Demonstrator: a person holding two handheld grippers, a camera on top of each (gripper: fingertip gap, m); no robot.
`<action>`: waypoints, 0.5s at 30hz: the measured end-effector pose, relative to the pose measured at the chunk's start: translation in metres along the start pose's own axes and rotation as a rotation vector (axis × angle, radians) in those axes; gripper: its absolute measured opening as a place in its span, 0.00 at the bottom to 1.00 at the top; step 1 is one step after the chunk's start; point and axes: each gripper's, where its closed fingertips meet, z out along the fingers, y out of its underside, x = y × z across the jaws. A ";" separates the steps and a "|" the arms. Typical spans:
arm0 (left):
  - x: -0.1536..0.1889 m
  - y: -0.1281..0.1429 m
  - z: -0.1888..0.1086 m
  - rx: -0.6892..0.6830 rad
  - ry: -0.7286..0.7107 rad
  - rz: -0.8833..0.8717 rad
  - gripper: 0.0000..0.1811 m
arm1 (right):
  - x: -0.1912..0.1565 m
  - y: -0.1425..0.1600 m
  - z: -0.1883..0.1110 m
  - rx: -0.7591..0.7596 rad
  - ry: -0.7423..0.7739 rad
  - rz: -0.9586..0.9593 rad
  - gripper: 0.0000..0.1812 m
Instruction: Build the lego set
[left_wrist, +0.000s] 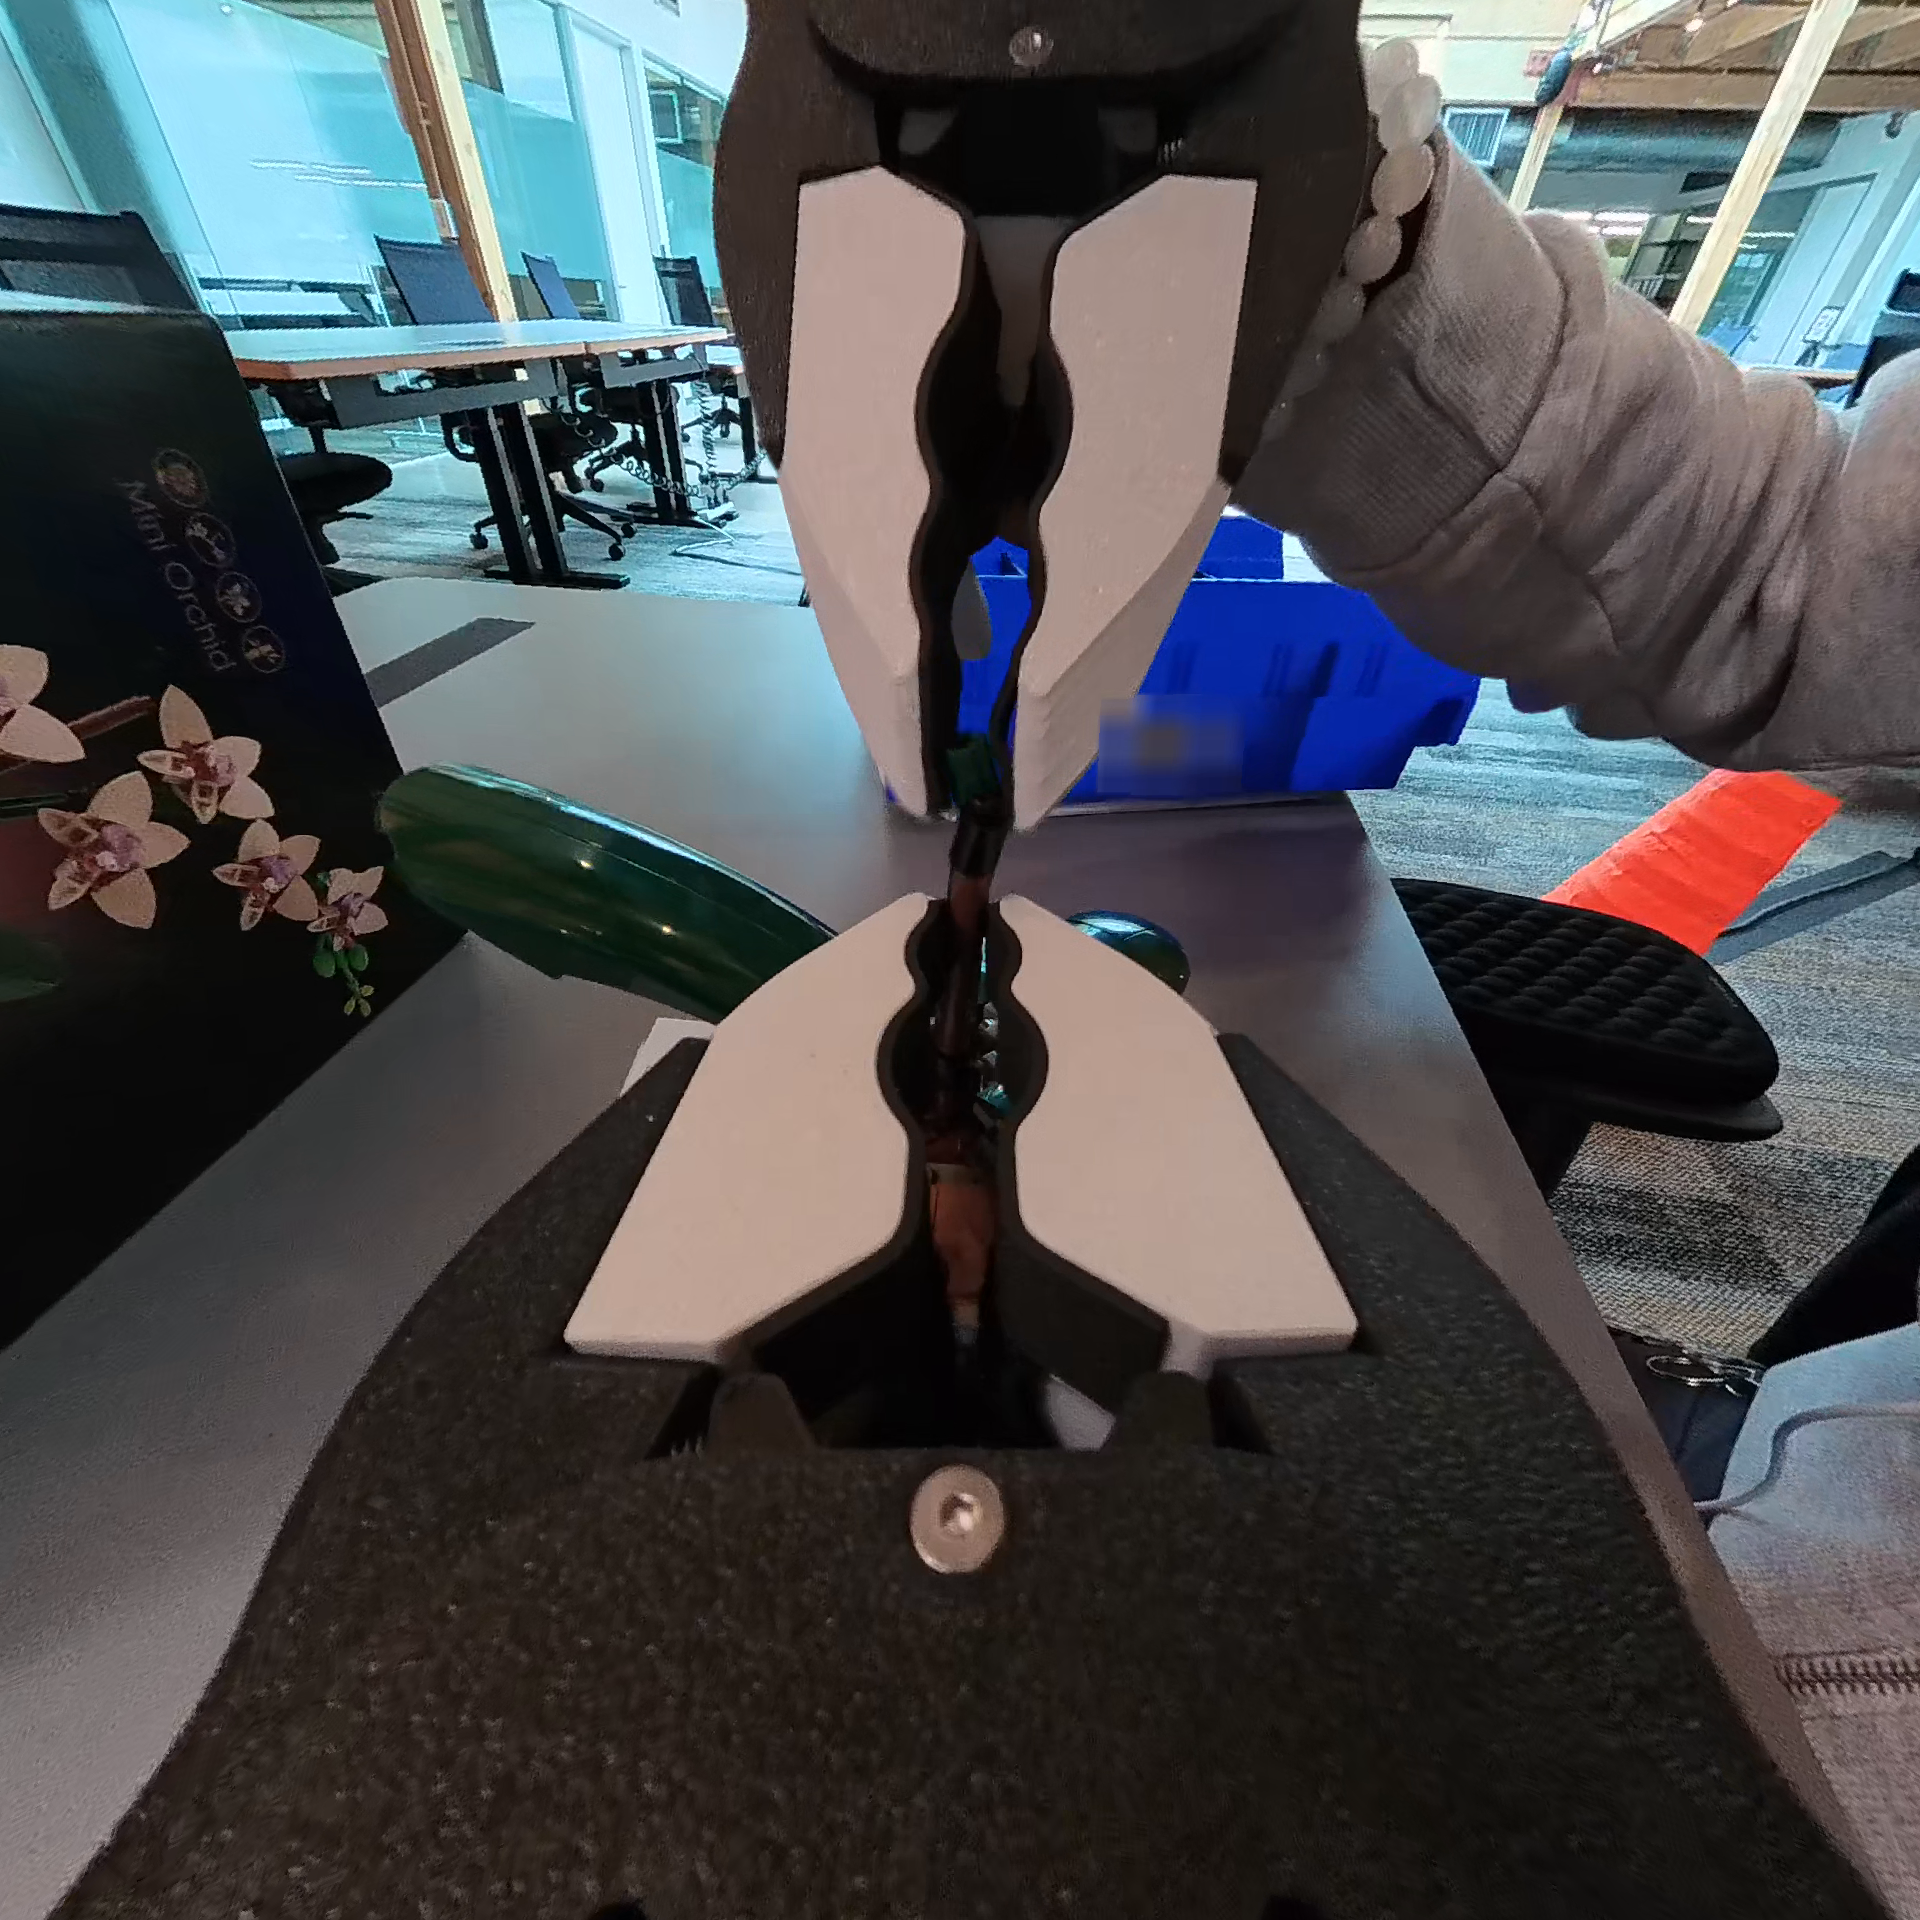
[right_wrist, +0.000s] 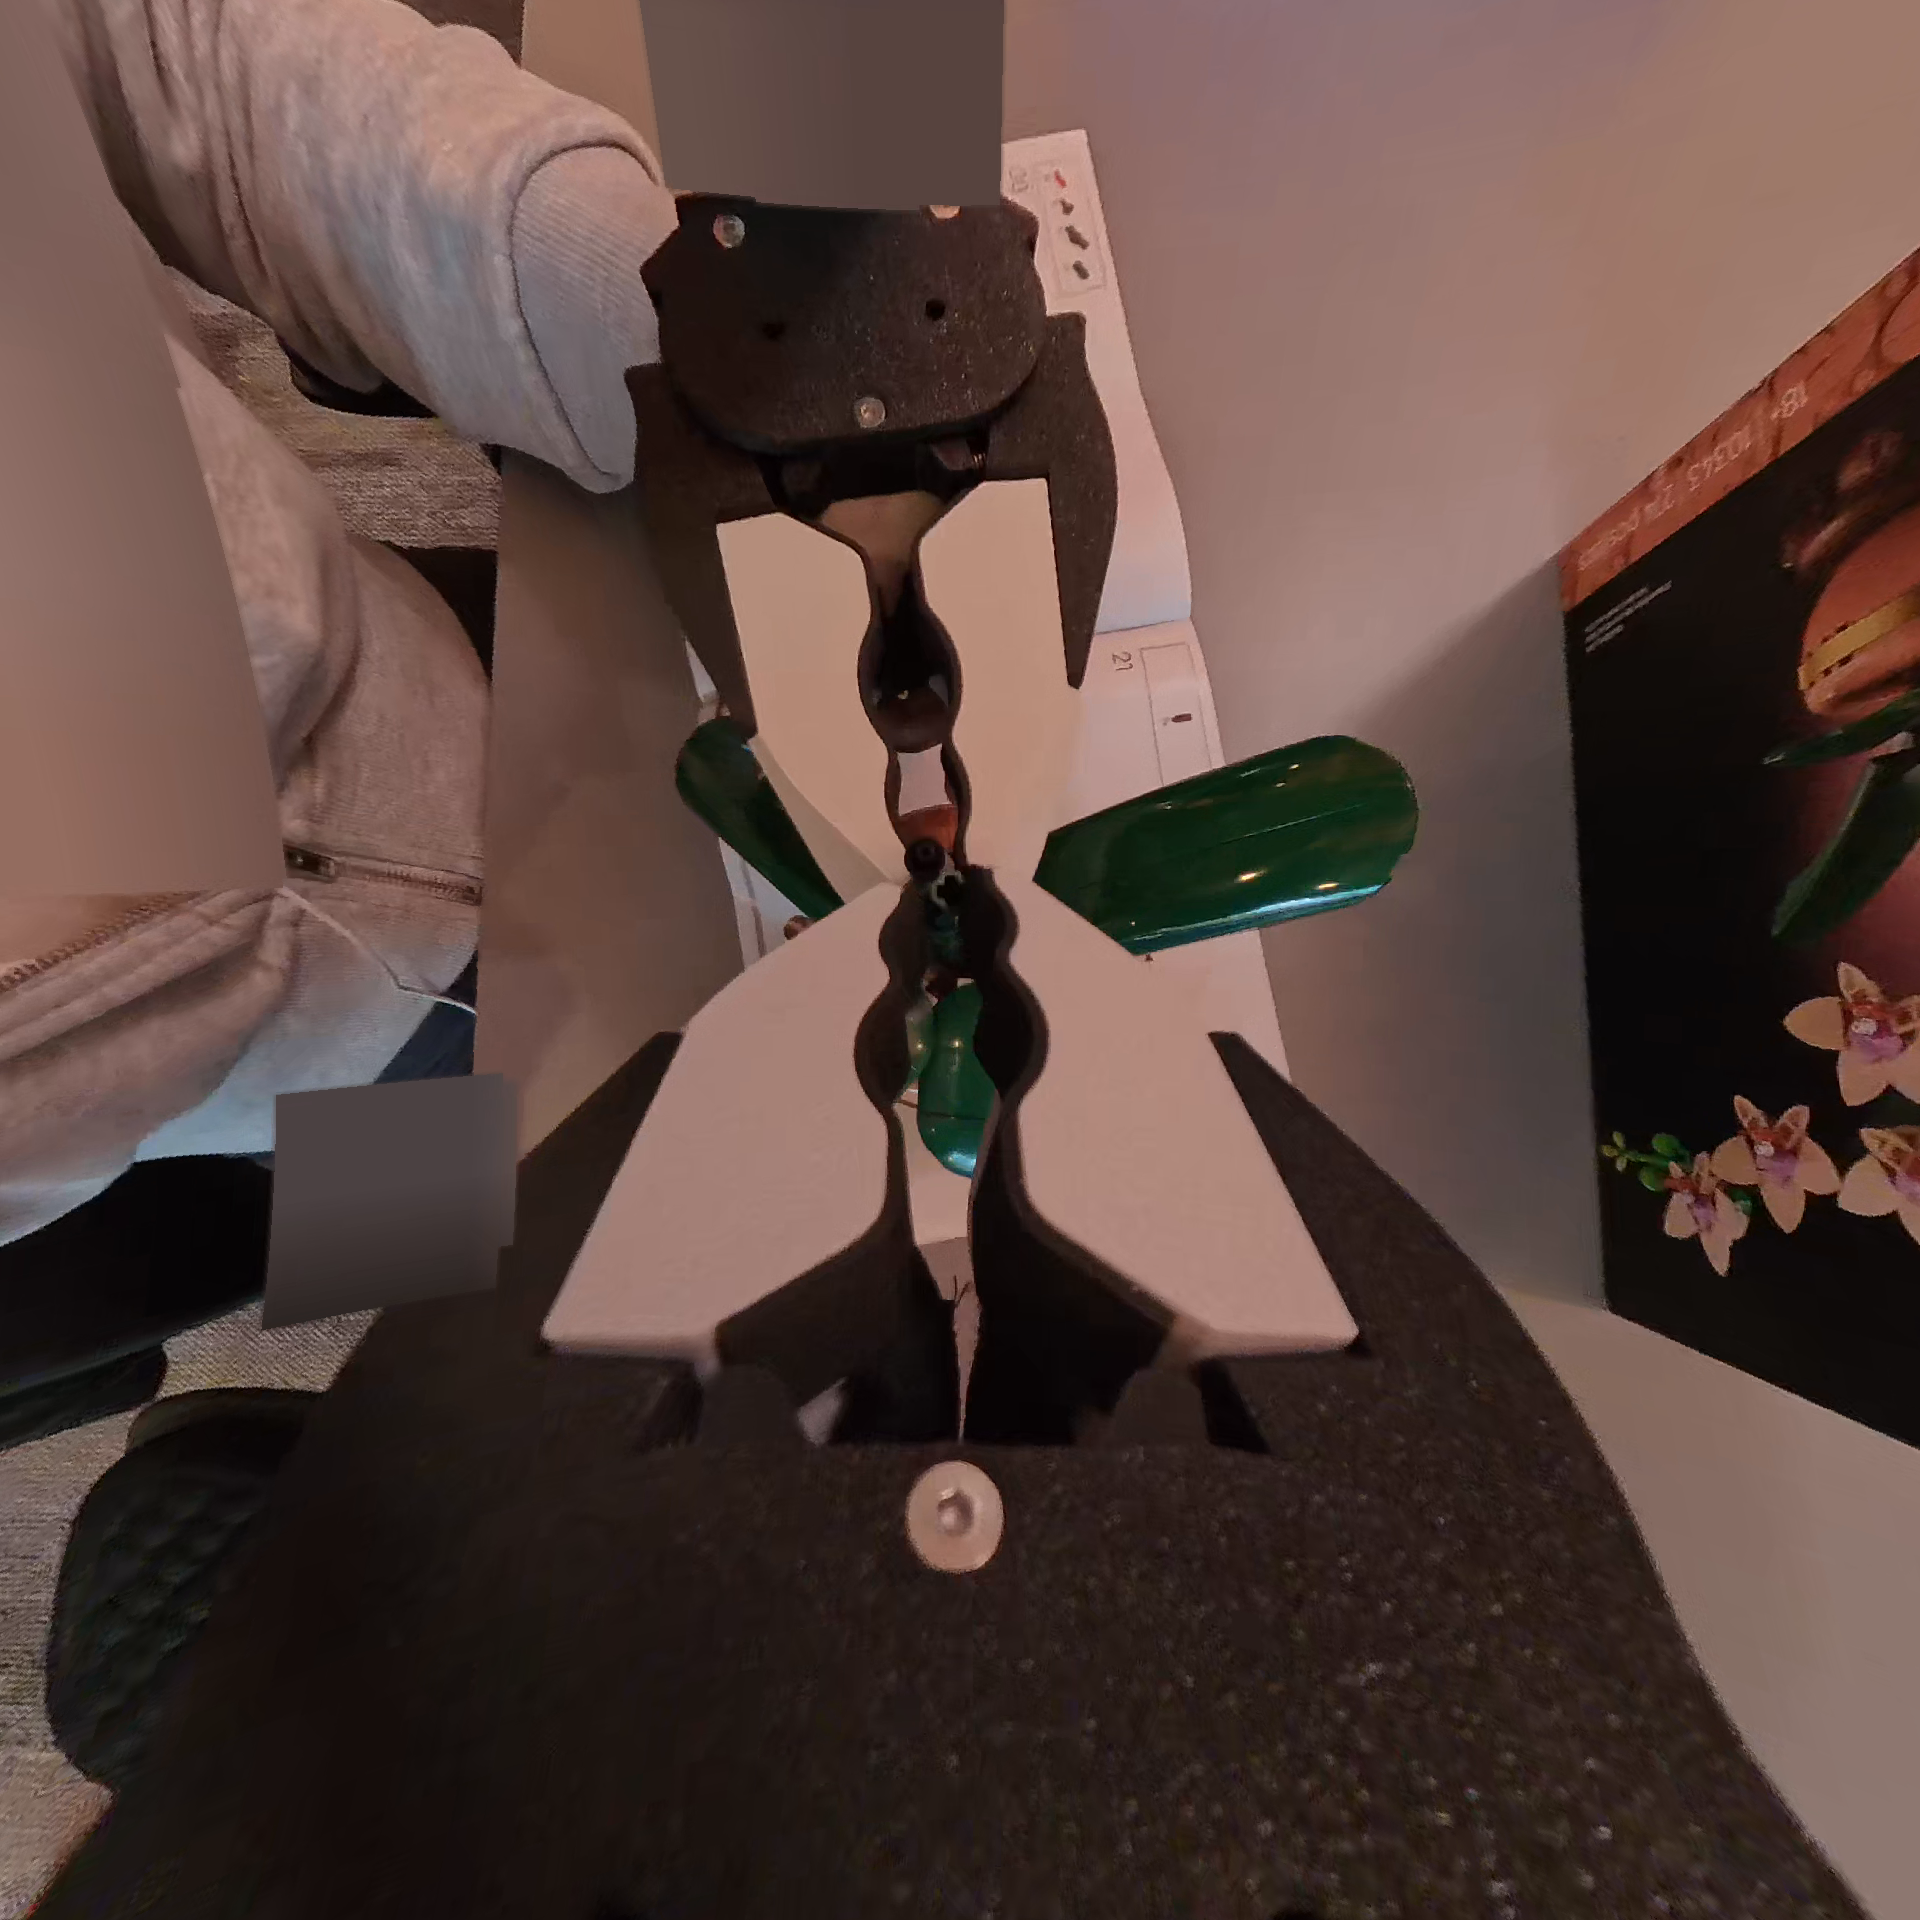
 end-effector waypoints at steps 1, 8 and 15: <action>0.000 0.000 0.000 0.002 0.002 0.004 0.03 | -0.001 0.000 0.000 0.004 -0.015 0.003 0.04; -0.001 0.000 0.000 0.007 0.002 -0.008 0.03 | 0.001 0.000 0.000 0.021 -0.038 0.029 0.05; -0.002 0.000 0.001 0.020 0.003 -0.019 0.04 | 0.004 -0.002 -0.001 0.068 0.027 -0.069 0.06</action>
